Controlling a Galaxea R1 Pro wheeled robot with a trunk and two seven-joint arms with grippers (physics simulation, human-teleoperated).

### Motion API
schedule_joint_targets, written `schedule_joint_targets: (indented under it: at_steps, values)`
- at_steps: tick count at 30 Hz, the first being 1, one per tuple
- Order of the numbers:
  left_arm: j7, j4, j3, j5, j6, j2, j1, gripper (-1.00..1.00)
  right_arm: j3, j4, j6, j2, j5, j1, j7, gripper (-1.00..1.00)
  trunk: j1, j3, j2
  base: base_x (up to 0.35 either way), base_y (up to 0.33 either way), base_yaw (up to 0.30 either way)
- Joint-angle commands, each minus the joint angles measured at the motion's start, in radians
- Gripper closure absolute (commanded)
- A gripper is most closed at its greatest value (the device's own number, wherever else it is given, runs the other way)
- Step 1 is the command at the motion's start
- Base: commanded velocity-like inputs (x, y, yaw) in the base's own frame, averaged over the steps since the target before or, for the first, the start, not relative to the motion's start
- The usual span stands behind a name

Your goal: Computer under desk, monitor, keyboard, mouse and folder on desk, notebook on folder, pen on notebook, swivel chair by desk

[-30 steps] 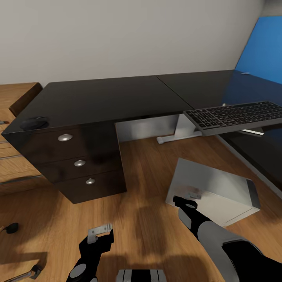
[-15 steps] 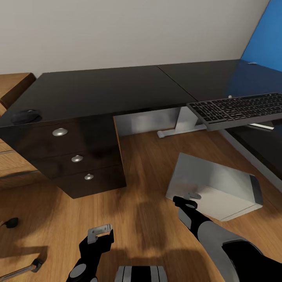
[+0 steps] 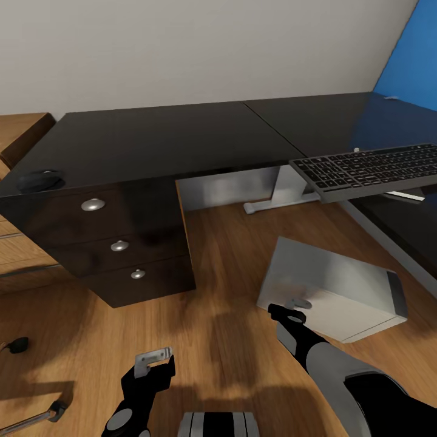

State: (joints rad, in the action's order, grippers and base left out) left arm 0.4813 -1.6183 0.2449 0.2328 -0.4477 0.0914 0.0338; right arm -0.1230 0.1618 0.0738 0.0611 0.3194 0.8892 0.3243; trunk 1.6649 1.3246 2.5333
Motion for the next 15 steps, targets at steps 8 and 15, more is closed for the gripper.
schedule_joint_targets:
  at_steps: [8, 15]
  values:
    - [0.008, -0.002, -0.004, 0.010, -0.002, -0.002, 0.000, -1.00, -0.008, -0.001, 0.005, 0.000, 0.010, 0.001, 0.004, -1.00, 0.000, 0.001, 0.000, 0.065, 0.000, 0.000]
    - [0.008, -0.002, -0.004, 0.010, -0.002, -0.002, 0.000, -1.00, -0.008, -0.001, 0.004, 0.000, 0.011, 0.001, 0.004, -1.00, 0.000, 0.001, 0.000, 0.085, 0.000, 0.000]
